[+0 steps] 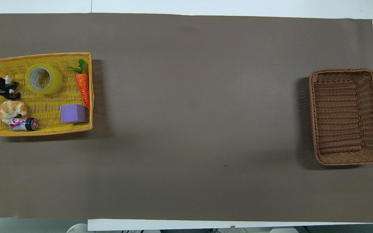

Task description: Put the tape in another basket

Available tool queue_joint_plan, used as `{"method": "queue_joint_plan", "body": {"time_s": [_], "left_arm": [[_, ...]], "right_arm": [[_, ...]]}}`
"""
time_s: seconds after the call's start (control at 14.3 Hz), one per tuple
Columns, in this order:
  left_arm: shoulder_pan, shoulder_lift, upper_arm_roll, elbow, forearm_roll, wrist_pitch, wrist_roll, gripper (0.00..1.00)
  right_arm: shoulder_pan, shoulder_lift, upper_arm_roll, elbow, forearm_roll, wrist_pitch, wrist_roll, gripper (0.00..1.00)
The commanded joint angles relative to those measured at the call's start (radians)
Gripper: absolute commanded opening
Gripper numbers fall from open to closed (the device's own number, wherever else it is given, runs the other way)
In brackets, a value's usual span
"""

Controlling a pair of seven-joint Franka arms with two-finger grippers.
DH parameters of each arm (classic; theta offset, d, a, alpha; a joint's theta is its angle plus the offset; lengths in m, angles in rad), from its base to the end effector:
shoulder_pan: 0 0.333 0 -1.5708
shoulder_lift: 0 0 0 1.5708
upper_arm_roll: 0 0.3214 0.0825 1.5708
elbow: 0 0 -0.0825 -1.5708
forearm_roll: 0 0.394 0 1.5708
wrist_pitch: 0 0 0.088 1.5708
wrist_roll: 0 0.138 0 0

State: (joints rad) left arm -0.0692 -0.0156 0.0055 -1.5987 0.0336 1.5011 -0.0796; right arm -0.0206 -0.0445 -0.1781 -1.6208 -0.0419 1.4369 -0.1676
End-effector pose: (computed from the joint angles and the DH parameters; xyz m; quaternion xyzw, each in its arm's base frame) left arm 0.5481 -0.0301 0.5886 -0.9990 -0.0084 0.0397 0.0196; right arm 0.5187 -0.1127 0.5889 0.9973 -0.0165 -0.0719 0.0039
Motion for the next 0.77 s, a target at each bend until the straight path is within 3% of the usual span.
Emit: {"method": "queue_joint_plan", "body": {"time_s": [0.0, 0.35, 0.49, 0.7], "left_arm": [[-0.009, -0.020, 0.005, -0.016, -0.001, -0.007, -0.002, 1.00], [-0.003, -0.044, 0.008, -0.070, 0.002, 0.007, -0.046, 1.00], [0.008, -0.043, 0.011, -0.163, 0.000, 0.153, -0.045, 1.00], [0.063, 0.103, 0.013, -0.196, 0.002, 0.336, -0.040, 1.00]], "right_arm": [[-0.013, -0.020, 0.006, -0.024, 0.022, 0.013, -0.020, 0.99], [-0.013, -0.020, 0.006, -0.024, 0.022, 0.013, -0.020, 0.99], [-0.013, -0.020, 0.006, -0.024, 0.022, 0.013, -0.020, 0.99], [-0.013, -0.020, 0.006, -0.024, 0.022, 0.013, -0.020, 0.99]]}}
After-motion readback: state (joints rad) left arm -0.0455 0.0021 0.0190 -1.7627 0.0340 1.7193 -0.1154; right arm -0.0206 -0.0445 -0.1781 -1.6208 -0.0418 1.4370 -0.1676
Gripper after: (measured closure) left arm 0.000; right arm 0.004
